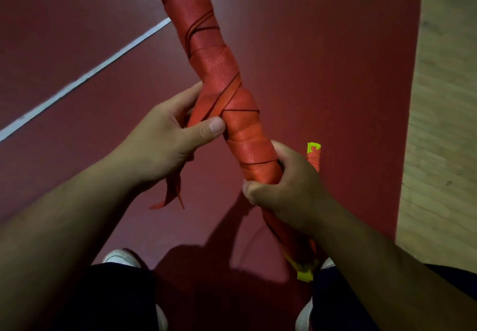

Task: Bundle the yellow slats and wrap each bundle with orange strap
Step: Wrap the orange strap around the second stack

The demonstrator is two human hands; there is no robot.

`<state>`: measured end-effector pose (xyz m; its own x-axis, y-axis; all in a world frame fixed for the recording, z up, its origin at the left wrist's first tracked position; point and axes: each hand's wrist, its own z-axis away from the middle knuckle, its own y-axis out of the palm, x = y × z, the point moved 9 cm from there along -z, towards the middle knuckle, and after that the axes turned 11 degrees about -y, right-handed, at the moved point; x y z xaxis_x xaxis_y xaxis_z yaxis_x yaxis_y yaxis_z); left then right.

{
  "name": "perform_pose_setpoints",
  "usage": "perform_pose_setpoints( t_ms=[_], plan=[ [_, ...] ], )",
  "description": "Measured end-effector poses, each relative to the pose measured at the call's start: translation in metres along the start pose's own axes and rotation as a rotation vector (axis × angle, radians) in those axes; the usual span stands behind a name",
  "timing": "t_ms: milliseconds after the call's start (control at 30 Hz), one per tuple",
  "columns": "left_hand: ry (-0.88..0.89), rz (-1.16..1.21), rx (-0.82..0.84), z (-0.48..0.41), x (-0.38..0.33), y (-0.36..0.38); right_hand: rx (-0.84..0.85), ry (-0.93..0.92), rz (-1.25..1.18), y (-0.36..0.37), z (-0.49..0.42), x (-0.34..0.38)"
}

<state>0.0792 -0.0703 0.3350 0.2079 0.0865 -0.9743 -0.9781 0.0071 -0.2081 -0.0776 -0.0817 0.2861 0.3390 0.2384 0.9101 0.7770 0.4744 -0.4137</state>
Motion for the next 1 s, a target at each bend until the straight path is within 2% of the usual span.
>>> perform_pose_setpoints(
  t_ms=[100, 167, 400, 467, 567, 667, 733, 833, 1000],
  plan=[
    [0.01, -0.35, -0.216, -0.001, 0.006, -0.028, -0.021, -0.037, 0.02, -0.004, -0.001, 0.004],
    [-0.028, -0.352, -0.27, -0.001, 0.017, -0.041, -0.021, -0.042, 0.048, -0.006, -0.002, 0.004],
    [-0.04, -0.064, -0.042, 0.003, 0.013, -0.017, -0.057, -0.039, 0.068, -0.007, -0.003, 0.005],
    [-0.033, -0.065, -0.013, 0.004, 0.012, -0.015, -0.072, -0.036, 0.074, -0.008, -0.003, 0.005],
    [-0.048, -0.073, -0.02, 0.003, 0.016, -0.017, -0.087, -0.03, 0.076, -0.011, -0.003, 0.004],
    [-0.182, 0.04, -0.07, 0.0, 0.028, -0.019, -0.082, -0.033, 0.012, -0.009, -0.003, 0.003],
    [-0.161, -0.001, -0.094, -0.003, 0.026, -0.019, -0.064, -0.036, -0.051, -0.005, -0.003, 0.003],
    [-0.114, 0.018, -0.059, -0.004, 0.025, -0.014, 0.018, -0.023, -0.188, 0.004, -0.001, 0.004],
    [-0.077, 0.301, 0.155, 0.001, 0.027, 0.001, 0.299, 0.074, -0.538, 0.029, 0.009, 0.006]
  ],
)
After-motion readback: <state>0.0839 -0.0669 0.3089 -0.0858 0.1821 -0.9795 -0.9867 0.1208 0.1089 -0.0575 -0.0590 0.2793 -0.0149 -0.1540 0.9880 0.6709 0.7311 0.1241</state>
